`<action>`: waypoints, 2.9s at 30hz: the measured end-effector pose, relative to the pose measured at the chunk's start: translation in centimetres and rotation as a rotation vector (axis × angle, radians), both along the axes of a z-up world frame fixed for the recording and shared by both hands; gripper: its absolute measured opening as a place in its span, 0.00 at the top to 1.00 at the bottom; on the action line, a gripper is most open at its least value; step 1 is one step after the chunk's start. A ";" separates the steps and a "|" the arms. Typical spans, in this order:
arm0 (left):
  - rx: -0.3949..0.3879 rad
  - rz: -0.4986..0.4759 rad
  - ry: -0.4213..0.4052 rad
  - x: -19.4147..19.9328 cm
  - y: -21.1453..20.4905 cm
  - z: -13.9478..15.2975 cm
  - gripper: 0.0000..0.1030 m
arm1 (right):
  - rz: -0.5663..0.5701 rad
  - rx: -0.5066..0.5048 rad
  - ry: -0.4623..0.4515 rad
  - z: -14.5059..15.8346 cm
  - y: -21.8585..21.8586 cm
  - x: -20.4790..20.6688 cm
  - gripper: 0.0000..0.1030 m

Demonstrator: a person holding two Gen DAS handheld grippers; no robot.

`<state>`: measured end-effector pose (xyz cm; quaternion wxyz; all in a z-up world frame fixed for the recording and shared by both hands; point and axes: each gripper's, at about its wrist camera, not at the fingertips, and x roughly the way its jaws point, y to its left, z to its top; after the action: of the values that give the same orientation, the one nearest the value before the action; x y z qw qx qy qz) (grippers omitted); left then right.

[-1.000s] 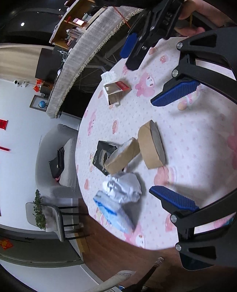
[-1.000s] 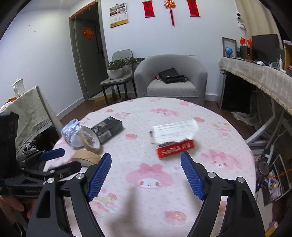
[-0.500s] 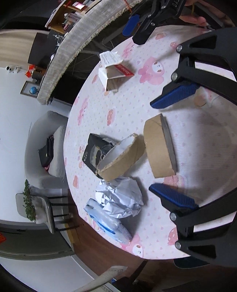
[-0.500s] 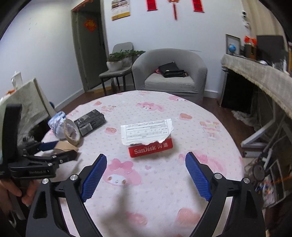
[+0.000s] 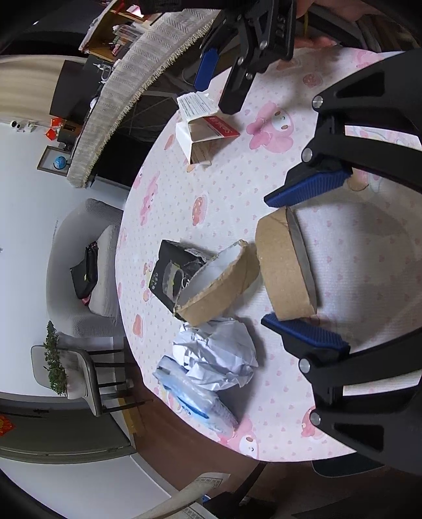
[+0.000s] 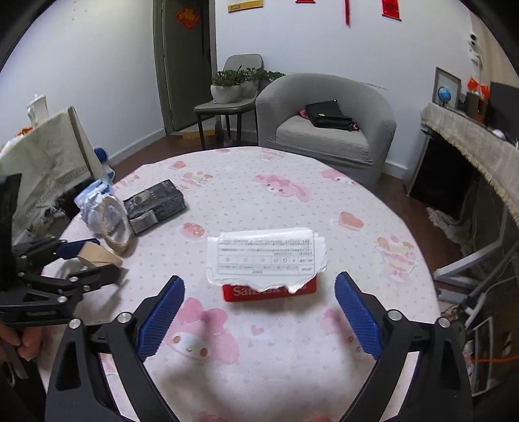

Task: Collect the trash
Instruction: 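Grasp the brown tape roll with the left gripper while the right gripper grasps the SanDisk box, then carry the tape roll and SanDisk box to the teal bin and release them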

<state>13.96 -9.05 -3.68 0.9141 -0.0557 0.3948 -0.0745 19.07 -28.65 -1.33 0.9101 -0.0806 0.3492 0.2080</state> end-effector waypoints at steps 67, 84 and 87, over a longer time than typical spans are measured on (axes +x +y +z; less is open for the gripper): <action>-0.013 0.296 0.041 -8.9 25.9 -1.2 0.33 | 0.226 0.200 -0.080 3.8 27.0 -6.3 0.25; 0.033 0.319 0.295 -11.5 30.5 -10.1 0.32 | 0.405 0.147 0.069 -0.7 37.9 -8.3 0.25; 0.048 0.317 0.329 -12.0 31.1 -11.3 0.32 | 0.421 0.131 0.086 -1.4 39.1 -8.5 0.25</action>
<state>1.99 22.03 -15.02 0.8388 -0.1069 0.5263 0.0896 10.61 10.47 -2.69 0.8341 -0.0832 0.3491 0.4188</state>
